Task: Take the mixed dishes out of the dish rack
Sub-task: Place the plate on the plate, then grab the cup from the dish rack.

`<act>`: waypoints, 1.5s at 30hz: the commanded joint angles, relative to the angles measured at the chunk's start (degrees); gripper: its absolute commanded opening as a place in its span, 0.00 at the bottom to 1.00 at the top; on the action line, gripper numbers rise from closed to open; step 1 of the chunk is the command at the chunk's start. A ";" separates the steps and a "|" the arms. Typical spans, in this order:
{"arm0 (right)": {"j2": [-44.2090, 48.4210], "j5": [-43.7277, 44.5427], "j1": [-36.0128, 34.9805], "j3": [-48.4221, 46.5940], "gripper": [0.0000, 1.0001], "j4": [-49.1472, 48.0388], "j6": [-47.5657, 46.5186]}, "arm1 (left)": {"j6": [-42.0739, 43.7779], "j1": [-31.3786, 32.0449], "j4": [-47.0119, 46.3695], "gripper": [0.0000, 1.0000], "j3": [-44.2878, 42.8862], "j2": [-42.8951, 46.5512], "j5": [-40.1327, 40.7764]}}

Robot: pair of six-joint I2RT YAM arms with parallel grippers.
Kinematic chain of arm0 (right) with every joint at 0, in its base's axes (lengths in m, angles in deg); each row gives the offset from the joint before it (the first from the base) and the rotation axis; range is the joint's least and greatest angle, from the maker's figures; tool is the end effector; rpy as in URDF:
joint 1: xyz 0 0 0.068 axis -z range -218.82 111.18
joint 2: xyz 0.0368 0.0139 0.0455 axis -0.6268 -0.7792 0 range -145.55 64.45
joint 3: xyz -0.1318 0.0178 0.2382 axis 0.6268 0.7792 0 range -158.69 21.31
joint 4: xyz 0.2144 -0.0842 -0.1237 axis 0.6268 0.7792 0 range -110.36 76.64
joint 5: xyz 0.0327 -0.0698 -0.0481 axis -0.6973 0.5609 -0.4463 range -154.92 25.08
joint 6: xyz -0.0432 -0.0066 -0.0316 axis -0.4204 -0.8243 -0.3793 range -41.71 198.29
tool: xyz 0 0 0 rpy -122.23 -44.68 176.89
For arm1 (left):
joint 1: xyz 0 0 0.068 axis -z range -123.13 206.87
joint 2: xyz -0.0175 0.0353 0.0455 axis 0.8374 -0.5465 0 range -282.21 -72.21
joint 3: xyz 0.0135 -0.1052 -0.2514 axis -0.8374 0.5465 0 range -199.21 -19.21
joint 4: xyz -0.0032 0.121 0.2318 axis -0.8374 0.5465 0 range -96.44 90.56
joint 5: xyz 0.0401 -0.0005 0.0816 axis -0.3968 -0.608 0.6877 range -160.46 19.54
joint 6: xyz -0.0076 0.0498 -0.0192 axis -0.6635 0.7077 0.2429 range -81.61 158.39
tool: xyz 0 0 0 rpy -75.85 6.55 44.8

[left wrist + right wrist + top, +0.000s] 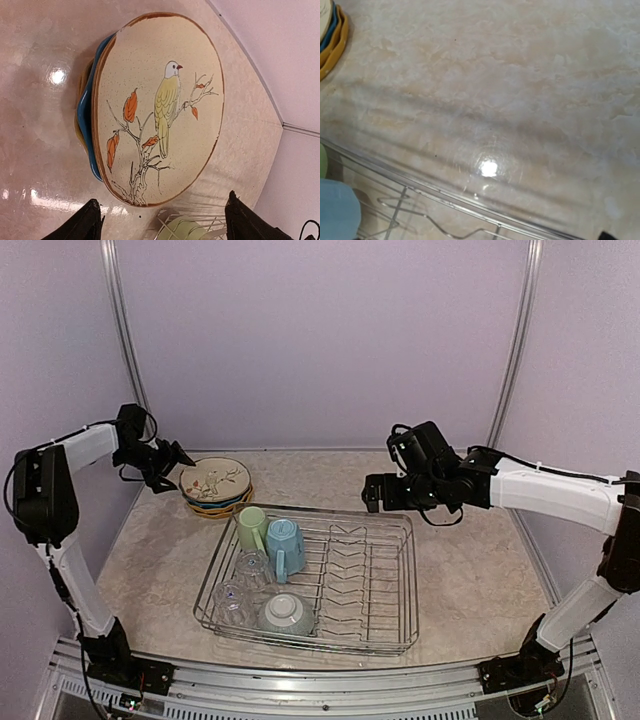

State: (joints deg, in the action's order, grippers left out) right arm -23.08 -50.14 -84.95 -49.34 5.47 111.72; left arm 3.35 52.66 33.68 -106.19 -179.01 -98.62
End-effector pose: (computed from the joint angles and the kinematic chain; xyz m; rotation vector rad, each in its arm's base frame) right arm 0.2422 0.2389 0.2901 -0.1257 2.3189 0.4183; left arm 0.4002 0.0127 0.2483 -0.7213 2.5533 -0.8290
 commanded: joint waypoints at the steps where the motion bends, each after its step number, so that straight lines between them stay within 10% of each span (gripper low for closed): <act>1: 1.63 -0.83 -0.64 -1.06 1.00 1.52 -2.64 | 1.53 0.35 -0.94 0.82 2.07 8.80 3.68; 23: 5.57 -0.72 -0.63 0.19 1.00 4.82 -8.65 | 13.15 39.49 9.09 0.99 -0.44 15.73 20.96; 45: 5.24 -0.67 -0.63 1.26 1.00 3.63 -7.99 | 10.05 51.61 12.88 0.87 -3.35 6.87 31.41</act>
State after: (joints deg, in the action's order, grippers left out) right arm -18.40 -51.56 -84.95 -48.90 8.99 103.41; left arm 14.82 103.42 45.59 -107.92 -170.38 -69.40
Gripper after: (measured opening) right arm 0.997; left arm 0.893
